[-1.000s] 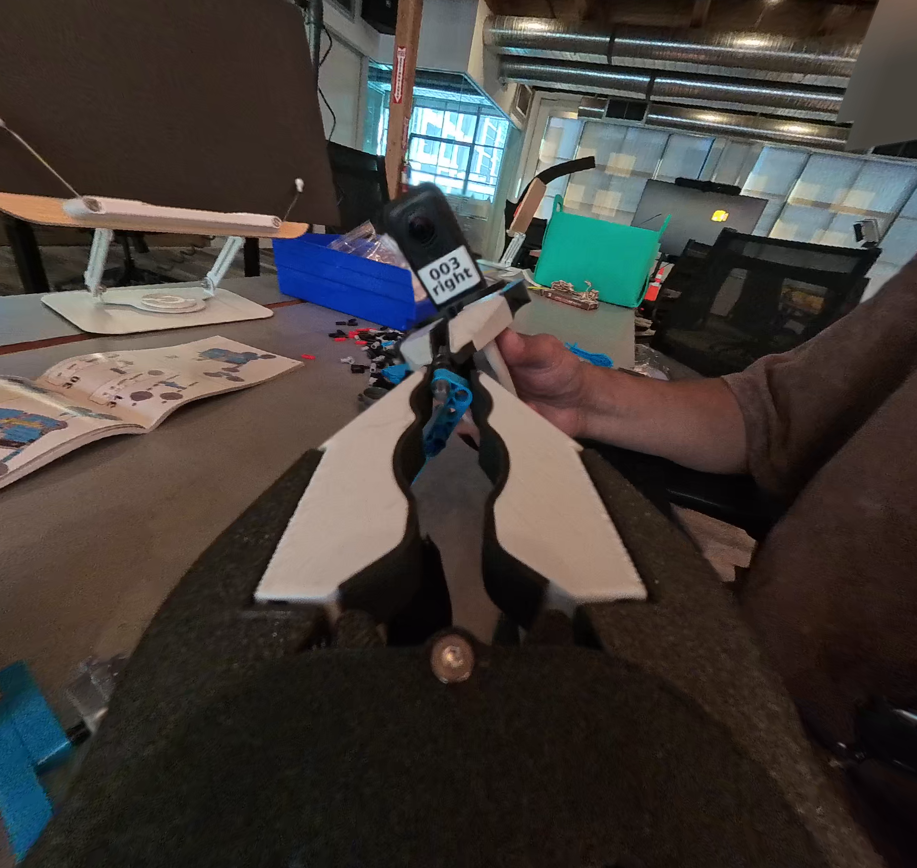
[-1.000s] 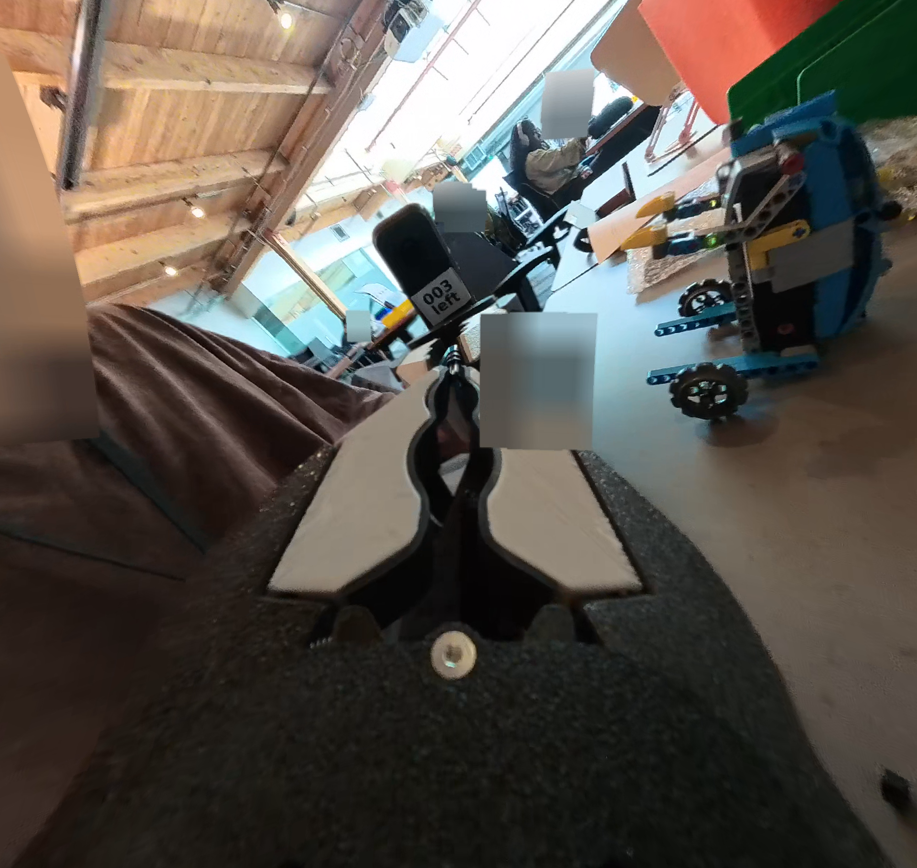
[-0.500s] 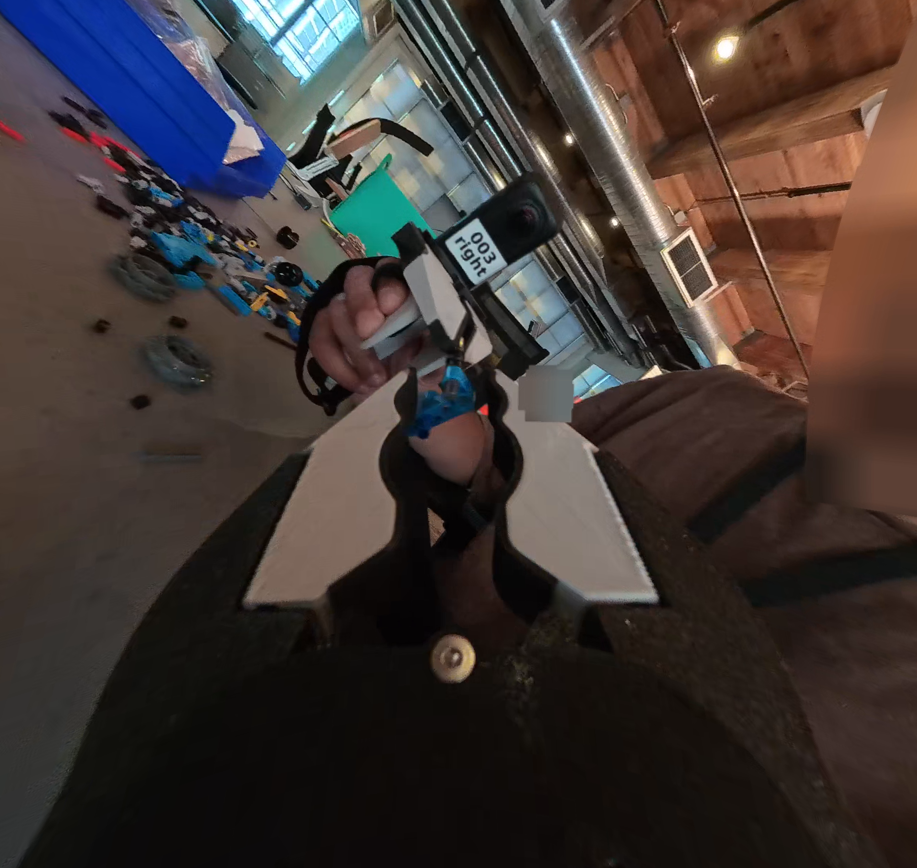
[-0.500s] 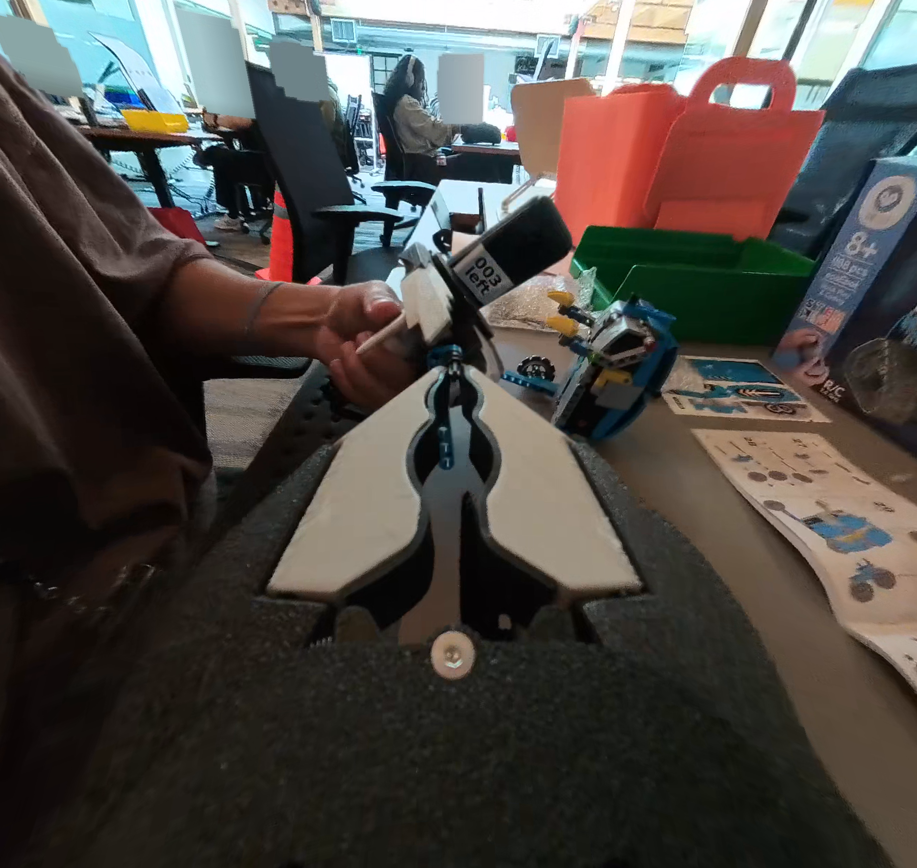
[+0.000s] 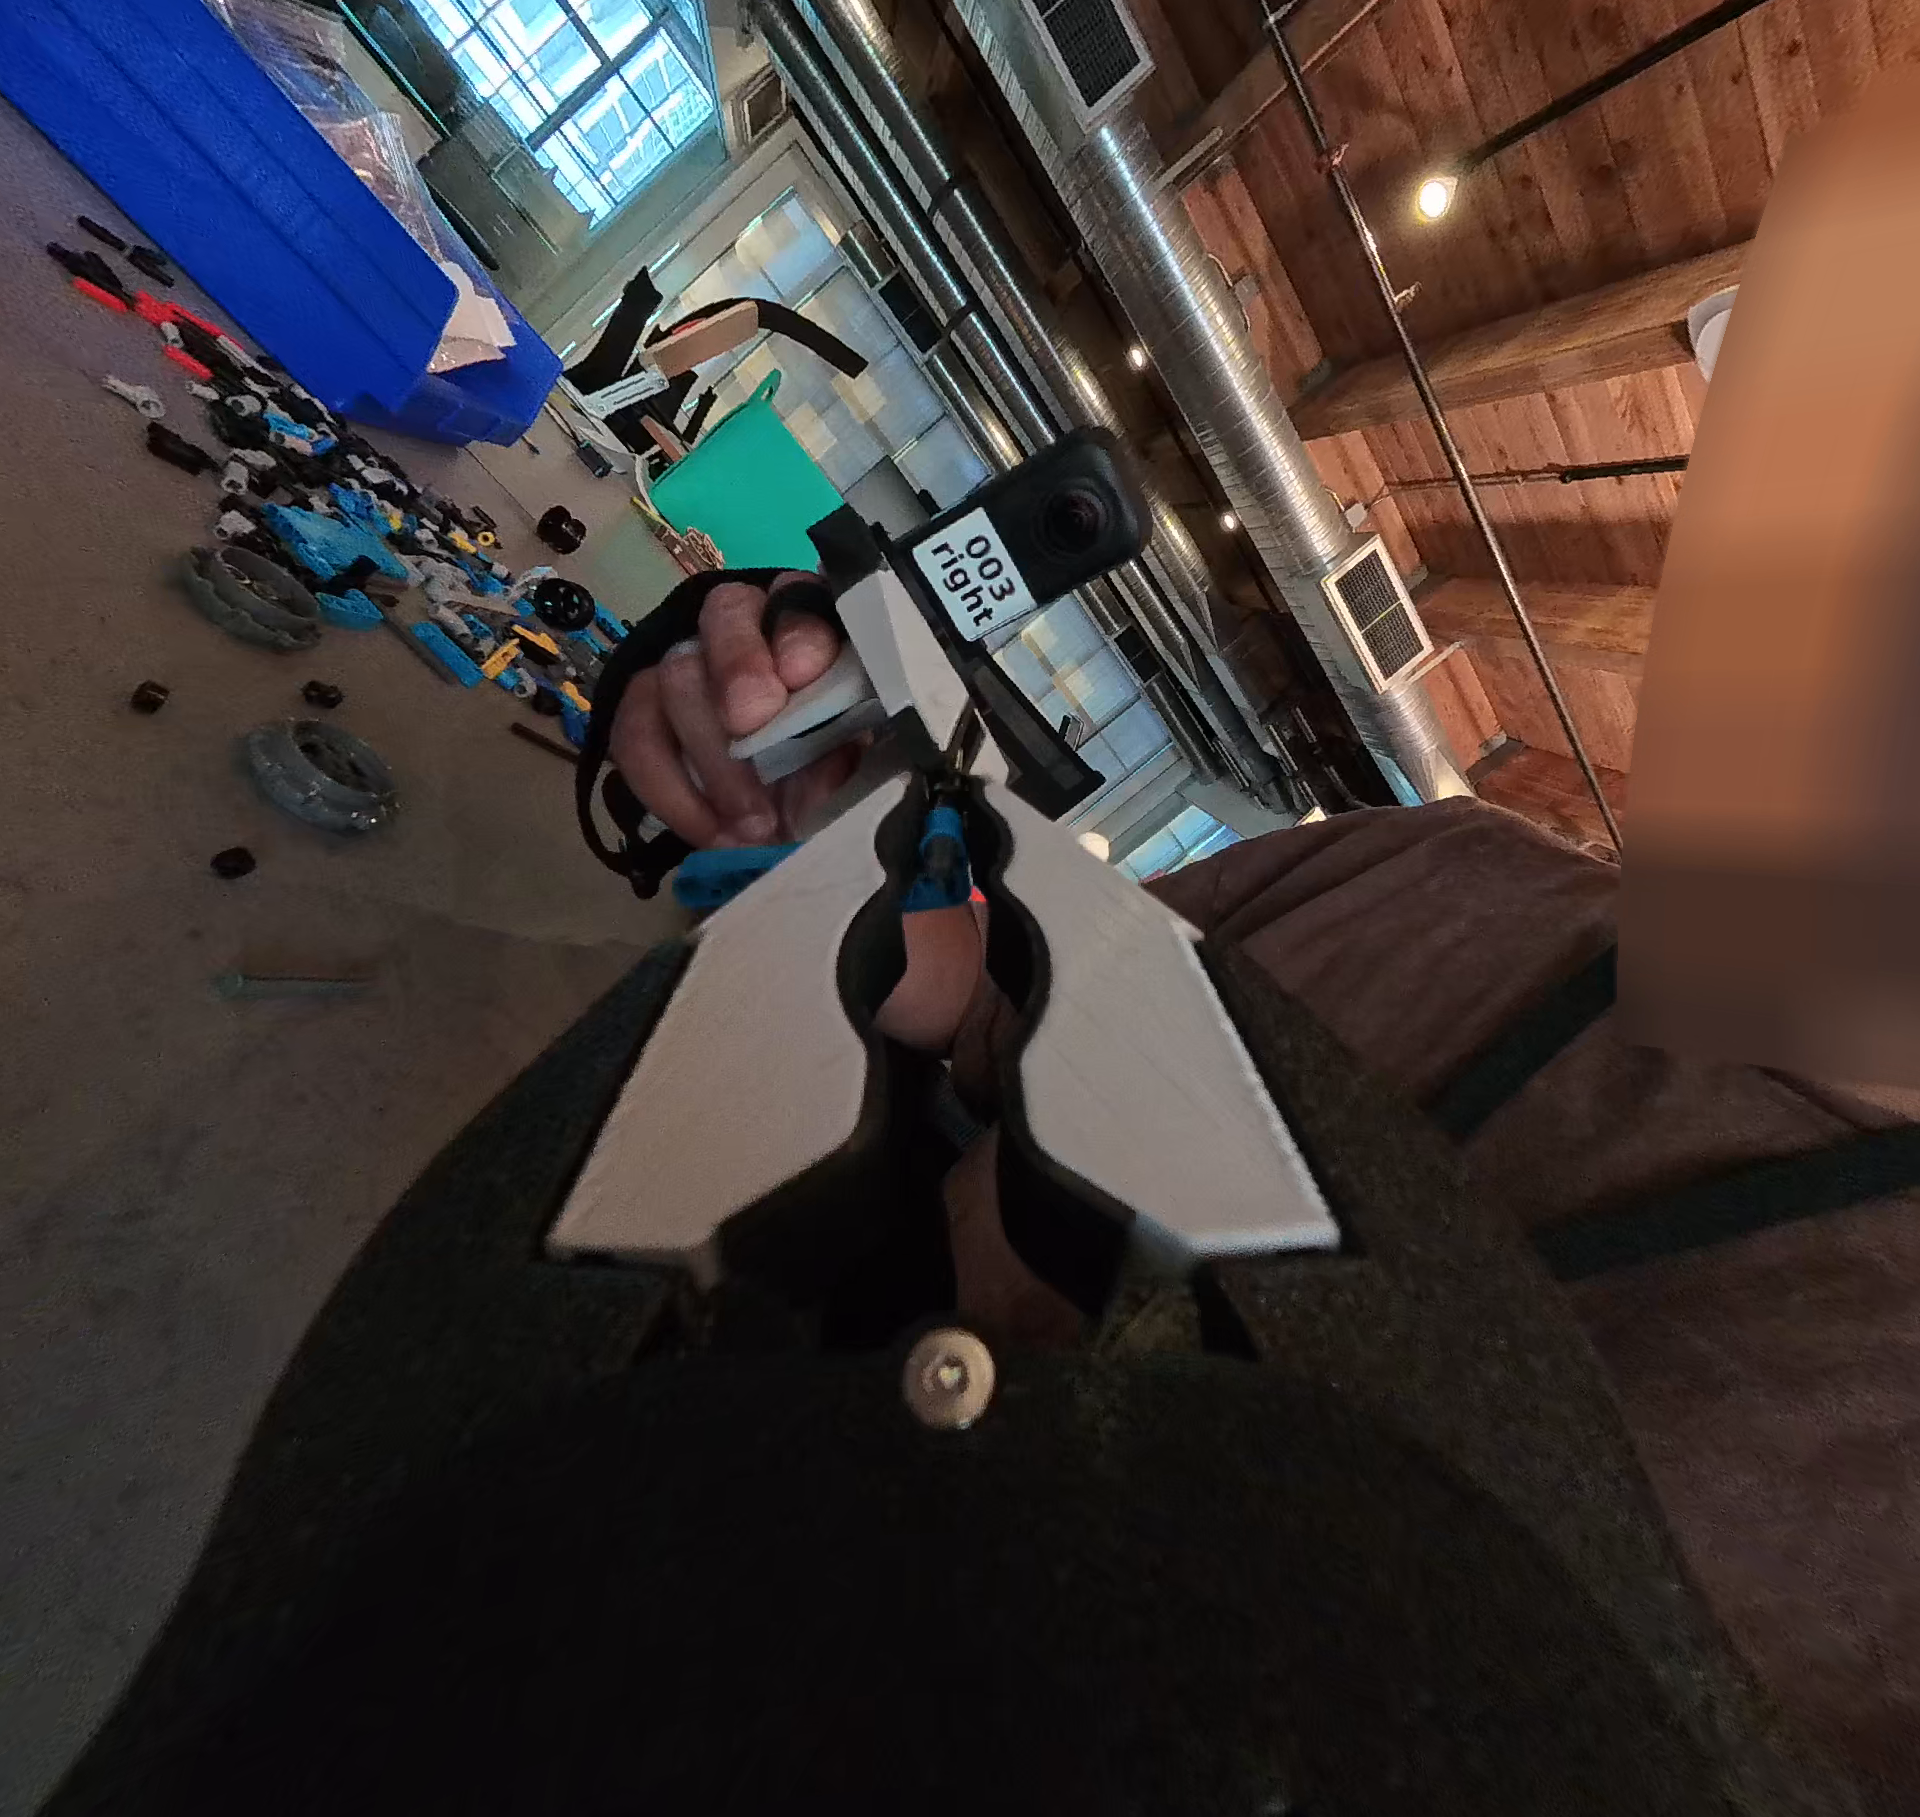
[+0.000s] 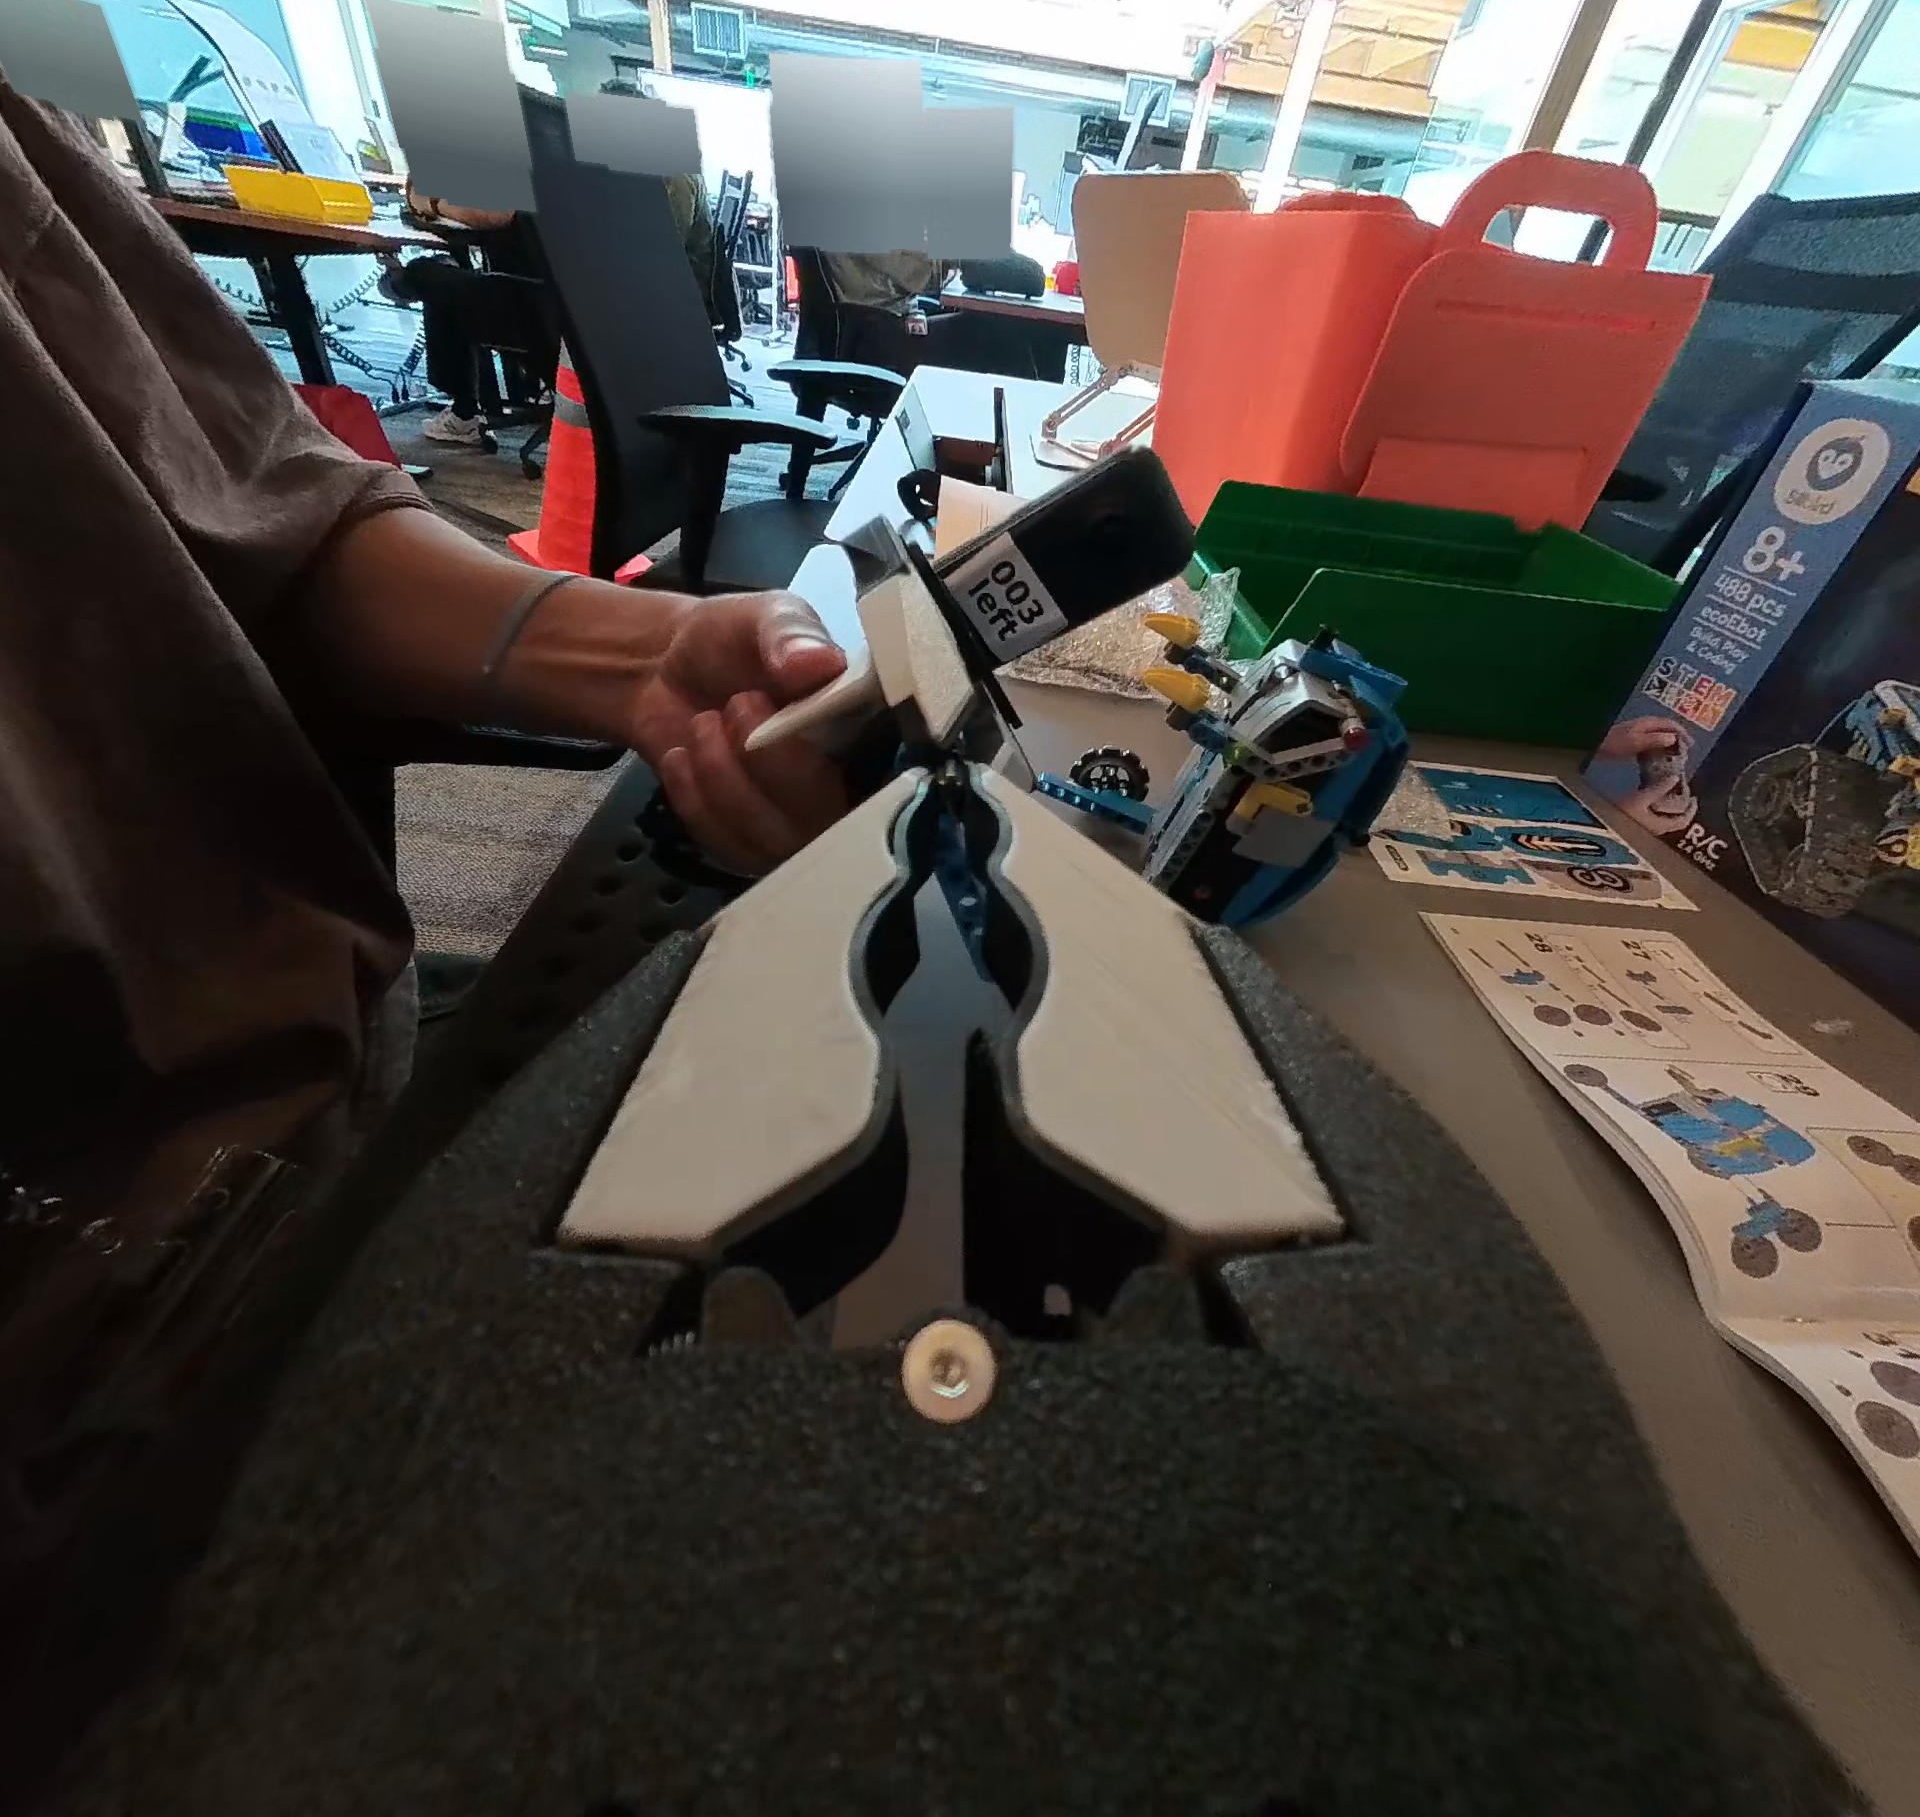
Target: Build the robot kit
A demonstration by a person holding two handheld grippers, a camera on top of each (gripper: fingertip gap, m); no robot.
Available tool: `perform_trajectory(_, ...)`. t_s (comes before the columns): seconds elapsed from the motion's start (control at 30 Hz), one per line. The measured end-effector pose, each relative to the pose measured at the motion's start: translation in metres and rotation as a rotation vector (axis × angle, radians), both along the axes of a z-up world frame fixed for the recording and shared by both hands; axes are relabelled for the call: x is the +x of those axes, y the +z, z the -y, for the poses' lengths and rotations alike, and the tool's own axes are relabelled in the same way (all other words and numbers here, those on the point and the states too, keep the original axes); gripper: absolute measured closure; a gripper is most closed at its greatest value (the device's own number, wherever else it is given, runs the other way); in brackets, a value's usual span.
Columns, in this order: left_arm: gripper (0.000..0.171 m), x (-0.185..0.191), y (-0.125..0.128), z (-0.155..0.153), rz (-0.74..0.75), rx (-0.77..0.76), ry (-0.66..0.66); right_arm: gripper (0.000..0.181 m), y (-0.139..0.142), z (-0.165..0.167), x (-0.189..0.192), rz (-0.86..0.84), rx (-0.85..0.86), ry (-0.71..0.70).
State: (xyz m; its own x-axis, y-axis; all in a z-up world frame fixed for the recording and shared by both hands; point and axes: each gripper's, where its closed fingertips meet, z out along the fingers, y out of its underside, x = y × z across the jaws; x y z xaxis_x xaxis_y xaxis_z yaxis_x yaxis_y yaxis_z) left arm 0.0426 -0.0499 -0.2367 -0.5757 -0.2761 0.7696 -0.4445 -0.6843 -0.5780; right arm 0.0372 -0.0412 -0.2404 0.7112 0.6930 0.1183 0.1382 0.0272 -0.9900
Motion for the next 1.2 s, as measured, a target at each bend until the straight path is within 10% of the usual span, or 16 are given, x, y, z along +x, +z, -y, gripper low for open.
perform_trajectory(0.33,0.166,0.002,-0.018,-0.016,0.027,0.287,0.166,0.158,-0.001,0.002,0.064,-0.122,-0.151,-0.104)
perform_trajectory(0.53,0.165,0.008,-0.031,-0.017,0.099,0.627,0.314,0.118,-0.096,0.038,0.141,0.168,-0.66,-0.351)
perform_trajectory(0.93,0.165,0.011,-0.027,-0.01,0.181,0.647,0.321,0.138,-0.152,0.021,0.141,0.369,-0.801,-0.411)
perform_trajectory(1.07,0.165,0.01,-0.024,-0.011,0.206,0.638,0.322,0.14,-0.134,0.012,0.131,0.175,-0.771,-0.373)
perform_trajectory(1.2,0.165,0.008,-0.013,-0.018,0.247,0.588,0.365,0.138,-0.008,-0.01,0.083,-0.75,-0.545,0.051)
